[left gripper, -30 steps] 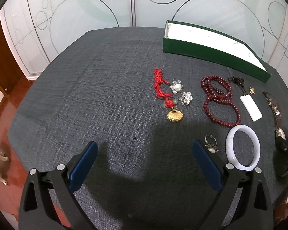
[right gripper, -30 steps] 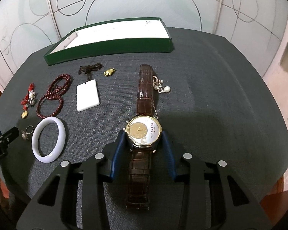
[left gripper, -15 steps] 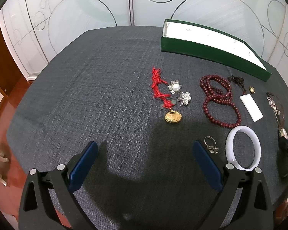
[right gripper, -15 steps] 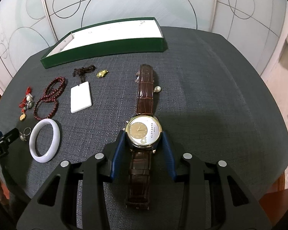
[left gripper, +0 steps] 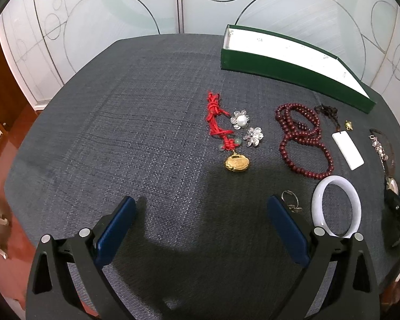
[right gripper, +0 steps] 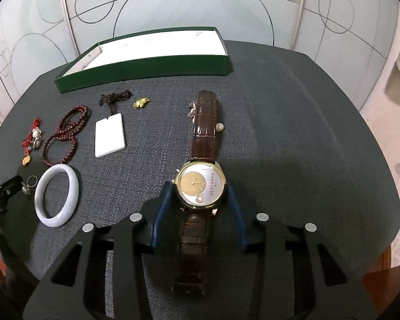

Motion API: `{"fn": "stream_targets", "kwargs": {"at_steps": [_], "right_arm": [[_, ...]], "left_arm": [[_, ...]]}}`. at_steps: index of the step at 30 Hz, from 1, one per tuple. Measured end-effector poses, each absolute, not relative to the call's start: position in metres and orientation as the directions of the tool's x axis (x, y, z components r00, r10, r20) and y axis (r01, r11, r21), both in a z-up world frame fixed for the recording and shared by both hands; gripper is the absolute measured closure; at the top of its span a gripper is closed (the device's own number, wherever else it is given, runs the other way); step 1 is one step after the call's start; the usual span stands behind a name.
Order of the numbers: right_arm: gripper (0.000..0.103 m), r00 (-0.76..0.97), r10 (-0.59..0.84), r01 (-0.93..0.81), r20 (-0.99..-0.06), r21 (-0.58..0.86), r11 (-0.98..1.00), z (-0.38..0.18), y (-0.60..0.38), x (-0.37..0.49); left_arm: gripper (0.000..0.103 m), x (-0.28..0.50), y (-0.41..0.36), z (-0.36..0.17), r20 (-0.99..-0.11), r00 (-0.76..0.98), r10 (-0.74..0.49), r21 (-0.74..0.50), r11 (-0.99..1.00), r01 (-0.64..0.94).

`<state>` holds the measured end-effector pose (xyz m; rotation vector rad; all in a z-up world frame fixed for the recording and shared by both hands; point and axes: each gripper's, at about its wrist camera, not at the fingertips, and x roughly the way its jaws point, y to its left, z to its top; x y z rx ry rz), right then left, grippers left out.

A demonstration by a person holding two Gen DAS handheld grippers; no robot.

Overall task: Organize jewelry
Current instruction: 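Grasp the red-cord gold pendant with the left tool while right holds the watch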

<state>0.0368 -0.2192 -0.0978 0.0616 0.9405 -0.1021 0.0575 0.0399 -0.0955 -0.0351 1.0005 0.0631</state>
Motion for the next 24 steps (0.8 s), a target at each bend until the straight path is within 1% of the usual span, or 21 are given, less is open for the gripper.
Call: {"fn": "stream_targets", "kwargs": {"at_steps": [8,21,22,23,24], "right_arm": [[0.062,0.589,-0.051,0.114,-0.806,0.021,0.993,-0.098,-0.221,0.035],[0.062,0.601,-0.042,0.115,-0.798,0.034,0.993,-0.098,-0.222,0.033],[0.062,0.602,-0.042,0.115,-0.798,0.034,0.993,-0.098,-0.222,0.033],[0.062,0.602,-0.042,0.115,-0.797,0.035,0.993,-0.098,-0.222,0.032],[0.062,0.603,-0.04,0.115,-0.797,0.037,0.993,-0.098,-0.222,0.032]], "left_arm": [[0.005,0.062,0.035,-0.093,-0.836,0.548,-0.036,-0.063,0.998,-0.03],[0.006,0.064,0.045,-0.081,-0.819,0.573,0.012,-0.012,0.999,-0.037],[0.012,0.064,0.046,-0.081,-0.82,0.572,0.014,-0.01,0.999,-0.038],[0.021,0.065,0.047,-0.081,-0.822,0.569,0.013,-0.009,0.999,-0.037],[0.038,0.068,0.048,-0.083,-0.831,0.557,0.002,-0.017,0.999,-0.029]]}}
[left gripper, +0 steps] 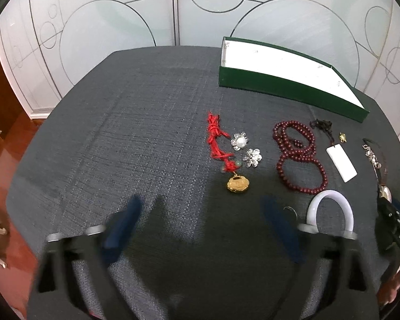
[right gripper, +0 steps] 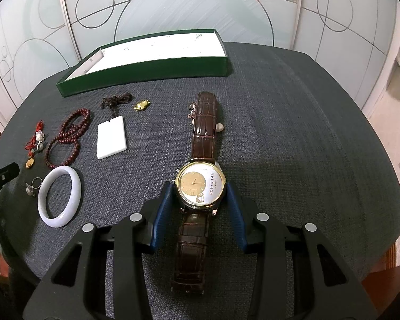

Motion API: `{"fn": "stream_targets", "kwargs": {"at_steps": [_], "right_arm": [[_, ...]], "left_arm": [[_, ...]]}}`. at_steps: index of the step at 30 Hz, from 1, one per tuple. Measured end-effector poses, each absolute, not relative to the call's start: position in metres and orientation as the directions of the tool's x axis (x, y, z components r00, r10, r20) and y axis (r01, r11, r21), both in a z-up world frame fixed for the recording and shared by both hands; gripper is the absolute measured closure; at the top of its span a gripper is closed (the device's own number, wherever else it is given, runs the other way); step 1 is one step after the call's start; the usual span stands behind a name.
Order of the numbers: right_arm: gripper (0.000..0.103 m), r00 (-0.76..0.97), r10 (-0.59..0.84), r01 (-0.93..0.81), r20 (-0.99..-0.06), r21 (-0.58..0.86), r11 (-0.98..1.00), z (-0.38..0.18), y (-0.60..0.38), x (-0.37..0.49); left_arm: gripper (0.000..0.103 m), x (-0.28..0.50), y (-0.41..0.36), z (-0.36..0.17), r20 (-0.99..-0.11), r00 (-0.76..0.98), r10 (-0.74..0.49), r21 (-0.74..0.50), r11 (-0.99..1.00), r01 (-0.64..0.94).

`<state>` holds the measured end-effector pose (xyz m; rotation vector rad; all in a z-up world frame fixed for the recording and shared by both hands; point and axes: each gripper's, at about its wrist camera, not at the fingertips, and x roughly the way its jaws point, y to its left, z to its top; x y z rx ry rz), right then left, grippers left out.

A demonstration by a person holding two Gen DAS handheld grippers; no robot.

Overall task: Organize jewelry
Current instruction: 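Grasp the red-cord gold pendant with the left tool while right holds the watch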

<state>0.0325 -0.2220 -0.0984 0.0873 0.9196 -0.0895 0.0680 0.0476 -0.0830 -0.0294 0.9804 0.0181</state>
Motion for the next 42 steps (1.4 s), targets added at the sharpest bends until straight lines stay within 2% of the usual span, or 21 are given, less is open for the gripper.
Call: {"fn": "stream_targets", "kwargs": {"at_steps": [4,14,27,33,36,40,42], "right_arm": [[0.062,0.603,-0.034,0.115,-0.797,0.045,0.992,-0.098,-0.223,0.032],[0.062,0.604,-0.032,0.116,-0.797,0.048,0.992,-0.097,-0.224,0.032],[0.062,0.605,-0.026,0.12,-0.796,0.058,0.991,-0.097,-0.224,0.033],[0.062,0.608,-0.03,0.12,-0.793,0.055,0.991,-0.098,-0.224,0.032],[0.062,0.609,-0.031,0.12,-0.793,0.053,0.991,-0.098,-0.223,0.032],[0.063,0.609,-0.03,0.121,-0.793,0.055,0.991,-0.098,-0.224,0.032],[0.063,0.609,-0.031,0.121,-0.792,0.055,0.991,-0.098,-0.224,0.032]], "left_arm": [[0.039,0.081,0.054,-0.089,-0.853,0.52,-0.031,-0.068,0.996,-0.053],[0.039,0.126,0.062,-0.077,-0.832,0.555,0.013,-0.049,0.994,-0.097],[0.041,0.159,0.053,-0.092,-0.854,0.521,0.016,-0.013,0.999,-0.052],[0.074,0.155,0.05,-0.091,-0.841,0.538,0.055,0.041,0.998,-0.037],[0.087,0.153,0.05,-0.091,-0.837,0.543,0.07,0.057,0.998,-0.041],[0.094,0.15,0.051,-0.09,-0.834,0.547,0.079,0.065,0.997,-0.046],[0.095,0.151,0.052,-0.091,-0.834,0.547,0.072,0.059,0.997,-0.042]]}}
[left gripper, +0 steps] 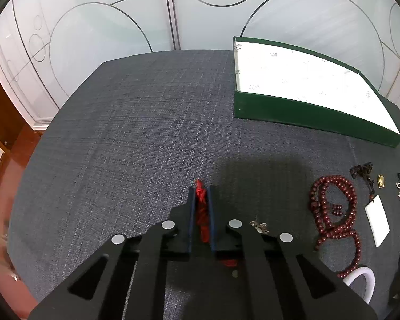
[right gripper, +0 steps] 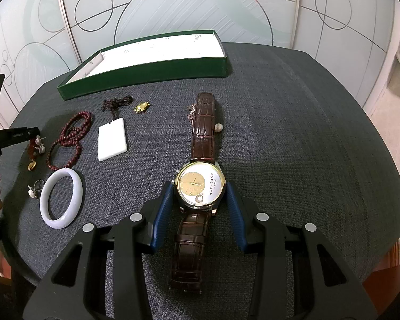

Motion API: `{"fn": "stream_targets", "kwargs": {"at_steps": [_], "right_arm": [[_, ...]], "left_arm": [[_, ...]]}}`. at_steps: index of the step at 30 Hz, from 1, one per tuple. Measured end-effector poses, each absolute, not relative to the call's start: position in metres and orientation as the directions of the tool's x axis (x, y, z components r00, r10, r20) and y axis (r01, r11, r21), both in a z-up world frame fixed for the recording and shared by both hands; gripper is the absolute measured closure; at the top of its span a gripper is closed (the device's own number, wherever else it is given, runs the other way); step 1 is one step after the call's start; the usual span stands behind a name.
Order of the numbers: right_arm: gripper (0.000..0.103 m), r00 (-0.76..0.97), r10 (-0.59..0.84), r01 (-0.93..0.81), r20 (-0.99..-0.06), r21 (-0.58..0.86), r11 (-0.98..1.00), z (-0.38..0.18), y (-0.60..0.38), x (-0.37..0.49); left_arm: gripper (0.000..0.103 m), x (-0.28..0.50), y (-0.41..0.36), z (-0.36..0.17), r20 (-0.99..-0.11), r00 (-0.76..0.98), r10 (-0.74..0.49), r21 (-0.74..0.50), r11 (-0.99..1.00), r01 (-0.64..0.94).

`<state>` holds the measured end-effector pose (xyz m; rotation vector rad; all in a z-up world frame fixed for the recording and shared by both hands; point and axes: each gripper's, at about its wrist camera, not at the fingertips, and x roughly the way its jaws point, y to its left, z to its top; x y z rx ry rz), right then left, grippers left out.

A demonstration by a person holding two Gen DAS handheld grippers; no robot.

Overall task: Organize jewelry
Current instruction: 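Grasp the red-cord gold pendant with the left tool while right holds the watch, then lift the red-cord pendant with the left tool while right lifts the watch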

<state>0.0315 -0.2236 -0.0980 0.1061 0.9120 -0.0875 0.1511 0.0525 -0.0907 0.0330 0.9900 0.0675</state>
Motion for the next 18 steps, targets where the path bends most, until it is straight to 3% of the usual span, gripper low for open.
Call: {"fn": "stream_targets", "kwargs": {"at_steps": [18], "right_arm": [[0.064,0.61,-0.029,0.122,-0.792,0.058,0.991,-0.098,-0.224,0.03]], "left_arm": [[0.097,0.14,0.06,-0.069,-0.807,0.589,0.027,0.014,1.0,-0.026]]}}
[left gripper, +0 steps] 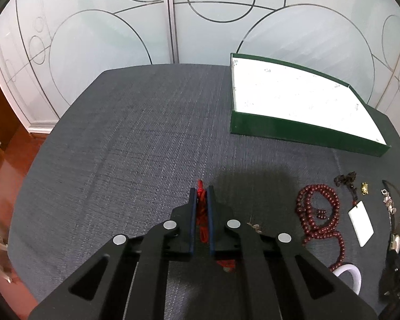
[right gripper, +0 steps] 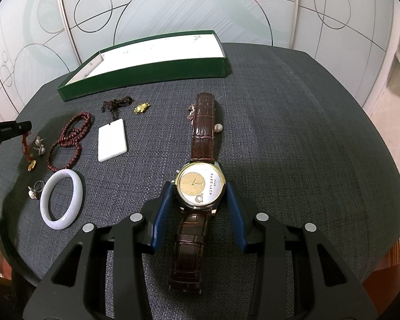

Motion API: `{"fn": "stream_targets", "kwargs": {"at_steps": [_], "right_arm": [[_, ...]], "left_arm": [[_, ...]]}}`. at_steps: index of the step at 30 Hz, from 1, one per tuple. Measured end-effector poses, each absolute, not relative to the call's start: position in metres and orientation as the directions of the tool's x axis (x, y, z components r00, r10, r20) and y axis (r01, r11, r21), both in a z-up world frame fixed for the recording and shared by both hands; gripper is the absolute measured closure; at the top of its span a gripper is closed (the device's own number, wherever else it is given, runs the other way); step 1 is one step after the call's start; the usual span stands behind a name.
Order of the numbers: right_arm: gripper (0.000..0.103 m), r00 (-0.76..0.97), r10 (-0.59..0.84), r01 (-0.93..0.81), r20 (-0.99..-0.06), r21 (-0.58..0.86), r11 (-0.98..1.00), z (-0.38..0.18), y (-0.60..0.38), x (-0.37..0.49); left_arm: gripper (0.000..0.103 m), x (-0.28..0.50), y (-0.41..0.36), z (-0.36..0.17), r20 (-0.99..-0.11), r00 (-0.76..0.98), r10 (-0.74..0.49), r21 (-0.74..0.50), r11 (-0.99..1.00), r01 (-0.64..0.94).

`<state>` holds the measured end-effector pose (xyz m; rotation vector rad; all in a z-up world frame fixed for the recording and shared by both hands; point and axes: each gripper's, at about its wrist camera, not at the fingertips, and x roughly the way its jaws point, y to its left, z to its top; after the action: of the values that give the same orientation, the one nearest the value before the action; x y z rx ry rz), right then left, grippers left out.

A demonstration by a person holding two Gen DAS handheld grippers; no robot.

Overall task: Organize jewelry
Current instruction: 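Lift the red-cord pendant with the left tool while right lifts the watch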

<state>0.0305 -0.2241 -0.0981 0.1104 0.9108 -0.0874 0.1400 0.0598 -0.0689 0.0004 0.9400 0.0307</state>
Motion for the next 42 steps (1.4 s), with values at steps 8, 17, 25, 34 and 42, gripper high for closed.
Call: {"fn": "stream_targets", "kwargs": {"at_steps": [8,17,25,34,42], "right_arm": [[0.064,0.61,-0.029,0.125,-0.792,0.06,0.99,-0.097,-0.225,0.032],[0.052,0.616,-0.009,0.118,-0.788,0.081,0.99,-0.098,-0.224,0.031],[0.049,0.617,-0.021,0.111,-0.786,0.061,0.992,-0.098,-0.22,0.031],[0.042,0.621,-0.054,0.125,-0.782,0.031,0.992,-0.099,-0.223,0.041],[0.041,0.621,-0.046,0.151,-0.782,0.062,0.987,-0.098,-0.232,0.054]], "left_arm": [[0.097,0.133,0.063,-0.051,-0.786,0.618,0.004,-0.008,1.0,-0.017],[0.097,0.121,0.056,-0.033,-0.764,0.644,-0.028,-0.03,1.0,0.008],[0.097,0.115,0.049,-0.029,-0.761,0.647,-0.044,-0.039,0.999,0.022],[0.097,0.112,0.045,-0.034,-0.764,0.643,-0.057,-0.051,0.998,0.029],[0.097,0.111,0.044,-0.038,-0.766,0.64,-0.061,-0.054,0.998,0.03]]}}
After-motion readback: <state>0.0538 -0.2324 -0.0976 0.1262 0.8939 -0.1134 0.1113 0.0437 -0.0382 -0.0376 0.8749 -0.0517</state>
